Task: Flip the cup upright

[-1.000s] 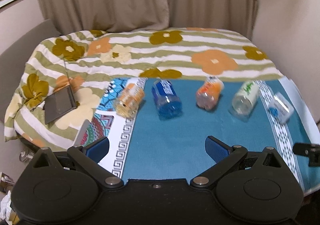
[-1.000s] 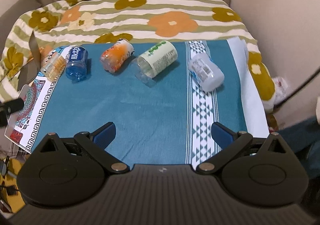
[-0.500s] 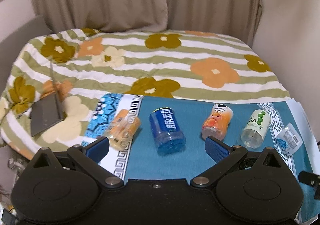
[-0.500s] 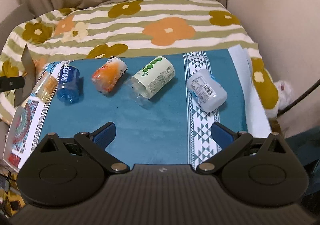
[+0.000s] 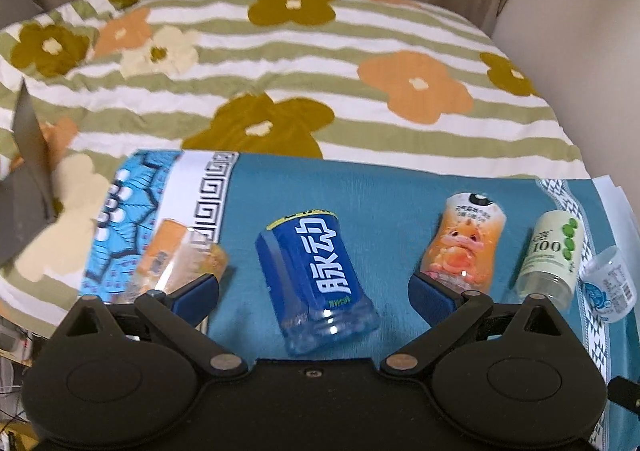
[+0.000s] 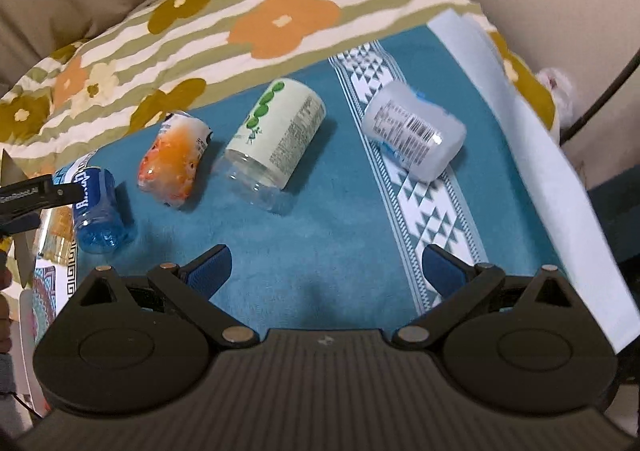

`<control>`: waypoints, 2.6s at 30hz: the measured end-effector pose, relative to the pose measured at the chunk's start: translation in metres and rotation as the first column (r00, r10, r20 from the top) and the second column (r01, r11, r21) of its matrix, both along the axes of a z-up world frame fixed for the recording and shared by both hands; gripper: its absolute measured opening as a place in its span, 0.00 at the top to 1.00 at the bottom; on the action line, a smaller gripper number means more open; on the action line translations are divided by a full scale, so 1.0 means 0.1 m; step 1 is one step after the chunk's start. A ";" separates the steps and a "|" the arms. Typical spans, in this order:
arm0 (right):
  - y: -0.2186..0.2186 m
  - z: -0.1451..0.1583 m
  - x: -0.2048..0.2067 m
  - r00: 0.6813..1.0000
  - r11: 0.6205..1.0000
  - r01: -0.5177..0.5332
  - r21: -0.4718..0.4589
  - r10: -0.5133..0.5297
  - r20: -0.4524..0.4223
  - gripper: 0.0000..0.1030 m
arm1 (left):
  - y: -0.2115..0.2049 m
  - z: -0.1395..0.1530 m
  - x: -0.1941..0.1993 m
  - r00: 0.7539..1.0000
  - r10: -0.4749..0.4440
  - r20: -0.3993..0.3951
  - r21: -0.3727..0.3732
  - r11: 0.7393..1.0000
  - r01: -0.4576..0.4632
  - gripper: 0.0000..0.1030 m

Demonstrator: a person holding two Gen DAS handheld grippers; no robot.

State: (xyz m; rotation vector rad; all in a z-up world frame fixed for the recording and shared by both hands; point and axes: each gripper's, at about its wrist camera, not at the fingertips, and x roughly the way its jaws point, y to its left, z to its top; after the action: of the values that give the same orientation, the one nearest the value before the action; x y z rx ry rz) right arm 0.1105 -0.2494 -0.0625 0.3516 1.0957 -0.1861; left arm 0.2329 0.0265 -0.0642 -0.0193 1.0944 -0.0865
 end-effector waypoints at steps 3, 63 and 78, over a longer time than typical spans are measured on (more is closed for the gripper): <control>0.07 -0.10 0.07 0.999 1.000 -0.010 0.011 0.011 -0.036 0.00 | 0.00 -0.13 0.11 1.000 0.000 -0.027 -0.013 1.000 -0.001 0.07; -0.39 -0.24 -0.80 0.960 0.957 -0.279 -0.084 0.280 0.001 0.00 | -1.18 -0.33 -1.41 0.976 -0.191 -0.105 -0.058 0.981 0.186 0.32; -0.40 -0.26 -0.82 0.953 0.950 -0.300 -0.080 0.302 0.006 0.00 | -1.24 -0.37 -1.41 0.978 -0.191 -0.079 -0.005 0.981 0.191 0.15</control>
State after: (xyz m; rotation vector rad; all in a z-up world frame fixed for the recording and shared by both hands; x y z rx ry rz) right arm 0.0284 -0.2898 -0.0884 0.1124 1.1070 0.0462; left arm 0.0917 -0.0970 -0.1013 0.0857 1.1742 -0.2594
